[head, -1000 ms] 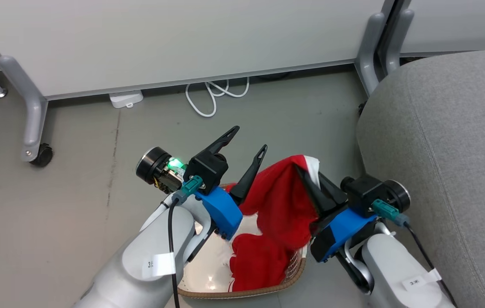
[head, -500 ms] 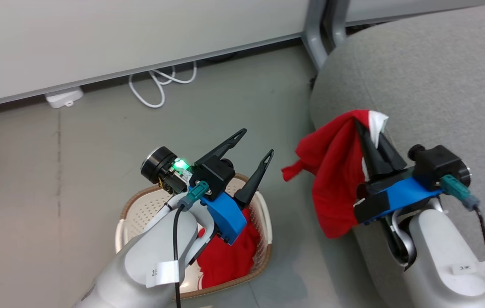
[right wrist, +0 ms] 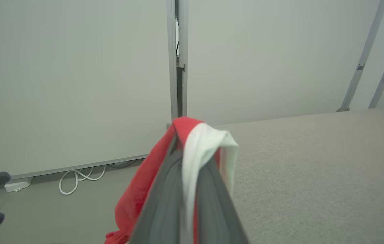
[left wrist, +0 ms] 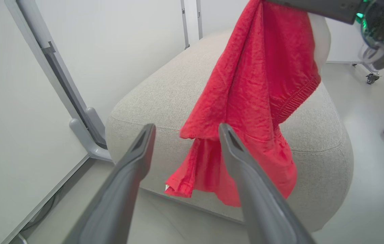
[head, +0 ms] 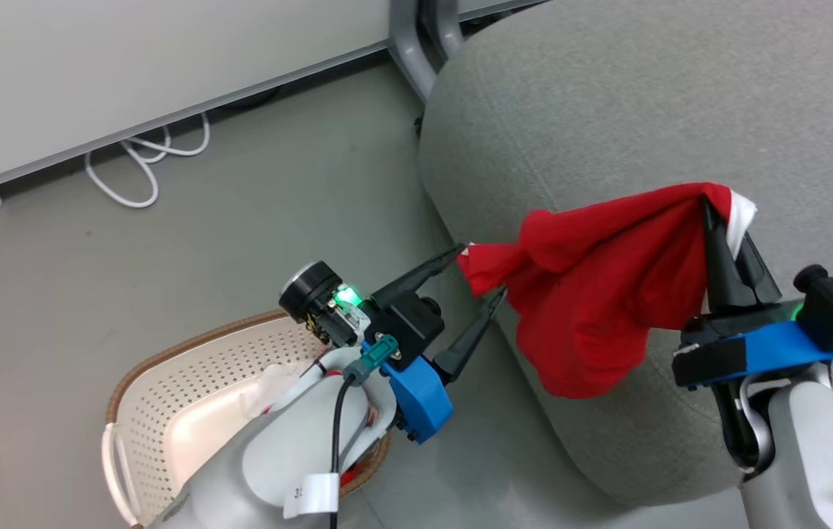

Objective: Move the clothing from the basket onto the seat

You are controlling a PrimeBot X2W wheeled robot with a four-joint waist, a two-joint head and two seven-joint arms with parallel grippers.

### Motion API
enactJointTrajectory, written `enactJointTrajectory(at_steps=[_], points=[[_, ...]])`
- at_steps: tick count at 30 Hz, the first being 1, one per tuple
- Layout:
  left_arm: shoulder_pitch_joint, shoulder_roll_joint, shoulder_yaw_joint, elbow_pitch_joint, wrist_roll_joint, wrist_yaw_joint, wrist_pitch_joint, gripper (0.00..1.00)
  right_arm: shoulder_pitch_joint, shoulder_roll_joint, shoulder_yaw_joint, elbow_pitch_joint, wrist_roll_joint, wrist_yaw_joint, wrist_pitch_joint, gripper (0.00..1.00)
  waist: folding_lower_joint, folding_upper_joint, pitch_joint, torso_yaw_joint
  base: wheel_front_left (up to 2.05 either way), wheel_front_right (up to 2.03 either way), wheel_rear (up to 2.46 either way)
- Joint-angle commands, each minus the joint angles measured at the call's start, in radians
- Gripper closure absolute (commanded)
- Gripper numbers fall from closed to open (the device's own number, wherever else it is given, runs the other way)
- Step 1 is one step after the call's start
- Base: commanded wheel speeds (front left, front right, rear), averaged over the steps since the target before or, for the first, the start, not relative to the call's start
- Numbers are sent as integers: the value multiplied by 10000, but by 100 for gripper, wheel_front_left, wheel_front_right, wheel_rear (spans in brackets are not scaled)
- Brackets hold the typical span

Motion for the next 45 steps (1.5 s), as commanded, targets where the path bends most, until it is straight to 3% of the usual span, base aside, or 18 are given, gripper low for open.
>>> enactJointTrajectory(at_steps=[1, 18, 27, 36, 45], points=[[61, -29, -119, -32, -21, -59, -50, 0, 137, 37, -142, -107, -42, 1, -13, 100, 0, -1, -13, -239, 0, 0, 0], [145, -134, -541, -84, -265, -62, -50, 0, 627, 123, -803, -594, -167, 1, -11, 100, 0, -1, -65, -505, 0, 0, 0], [-156, 5, -307, -284, -112, -38, -50, 0, -435, -207, -1220, -1014, -191, 1, -11, 100, 0, -1, 404, -360, 0, 0, 0], [-1048, 456, -120, -538, 225, 109, -26, 0, -3445, -1560, -2055, -1670, -66, 1, -9, 100, 0, -1, 2187, -269, 0, 0, 0], [-2144, 1032, -34, -1183, 662, 191, 243, 0, -5960, -3795, -3530, -1271, 60, 1, -9, 100, 0, -1, 4202, -201, 0, 0, 0]])
